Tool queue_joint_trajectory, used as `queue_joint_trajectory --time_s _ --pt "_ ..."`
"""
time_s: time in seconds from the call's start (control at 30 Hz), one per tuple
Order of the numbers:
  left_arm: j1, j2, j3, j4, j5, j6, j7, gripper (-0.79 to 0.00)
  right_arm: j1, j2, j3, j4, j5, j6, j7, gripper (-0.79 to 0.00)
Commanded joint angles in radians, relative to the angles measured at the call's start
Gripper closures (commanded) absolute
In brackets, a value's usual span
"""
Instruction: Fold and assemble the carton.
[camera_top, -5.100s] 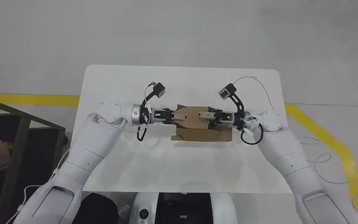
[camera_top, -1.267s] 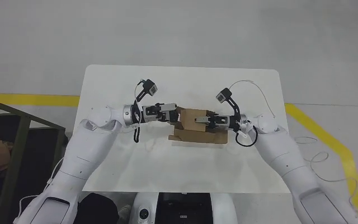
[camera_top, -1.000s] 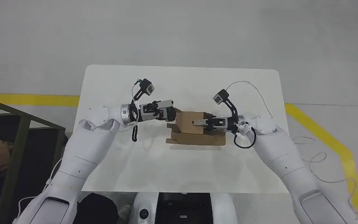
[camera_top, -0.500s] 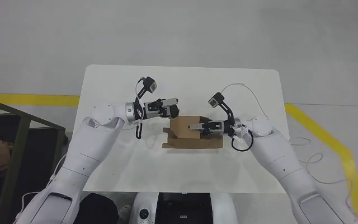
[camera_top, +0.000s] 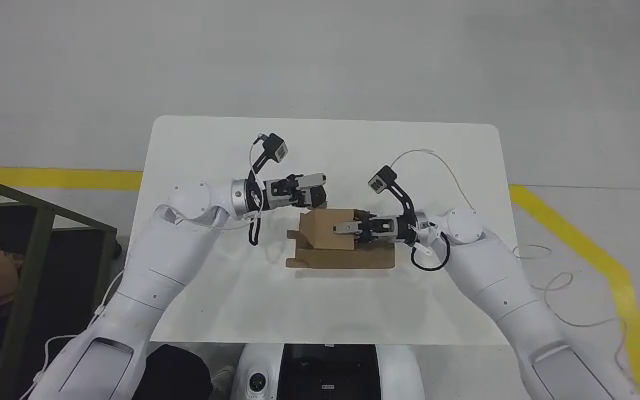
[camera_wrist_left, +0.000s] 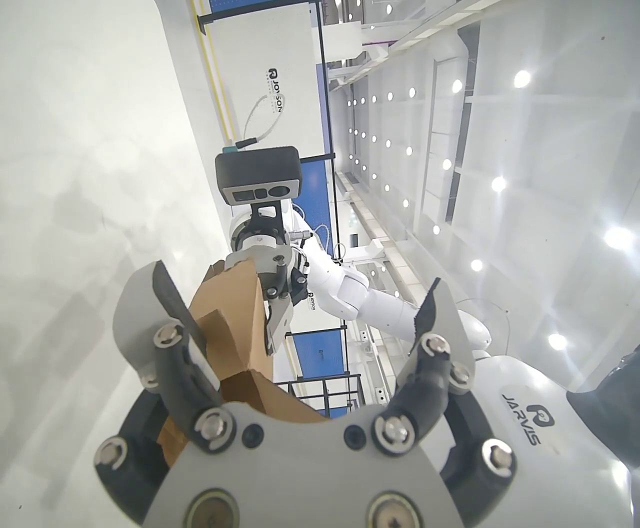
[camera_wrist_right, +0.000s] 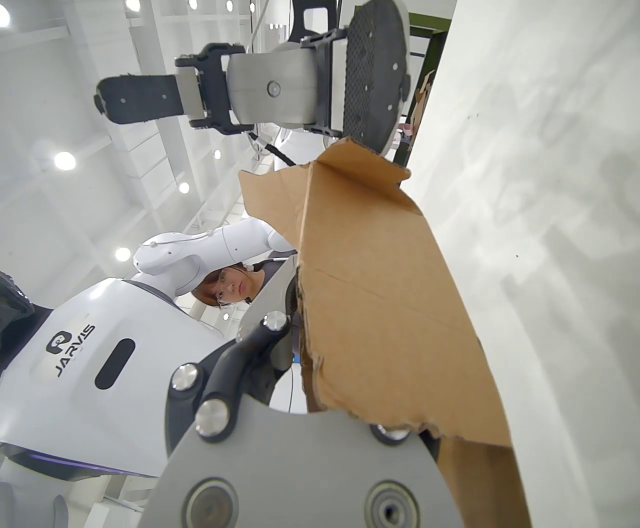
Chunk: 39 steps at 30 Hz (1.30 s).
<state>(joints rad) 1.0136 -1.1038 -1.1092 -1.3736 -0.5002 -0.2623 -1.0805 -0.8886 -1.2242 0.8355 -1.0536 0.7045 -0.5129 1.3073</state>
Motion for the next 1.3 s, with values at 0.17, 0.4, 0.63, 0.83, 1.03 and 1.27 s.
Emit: queue_joint_trajectory --time_s 0.17,0.4,0.63,0.83,1.03,1.27 --pt "-0.008 -0.005 0.013 0.002 -0.01 -0.002 -0.01 -0.785 0.007 -0.006 -0.007 0.015 0.008 -0.002 -0.002 0.0" --pt "-0.019 -0.009 0.024 0.007 -0.007 -0.003 -0.022 -0.785 0.012 -0.011 -0.014 0.026 0.008 -0.003 -0.003 0.0" --pt "-0.015 -0.005 -0.007 0.027 0.037 -0.042 0.034 -0.785 0.018 -0.007 0.006 0.045 0.002 -0.018 -0.018 0.0" --pt "0.004 0.004 -0.047 0.015 0.055 -0.059 0.062 -0.785 0.017 0.006 0.044 0.061 -0.034 -0.047 -0.047 0.0" --pt "0.042 0.009 -0.074 -0.043 0.018 -0.1 0.039 -0.785 0.014 0.013 0.066 0.063 -0.077 -0.075 -0.075 0.0" --pt "0.065 0.01 -0.058 -0.075 0.052 -0.073 0.033 -0.785 0.004 0.015 0.091 0.05 -0.073 -0.093 -0.094 0.0"
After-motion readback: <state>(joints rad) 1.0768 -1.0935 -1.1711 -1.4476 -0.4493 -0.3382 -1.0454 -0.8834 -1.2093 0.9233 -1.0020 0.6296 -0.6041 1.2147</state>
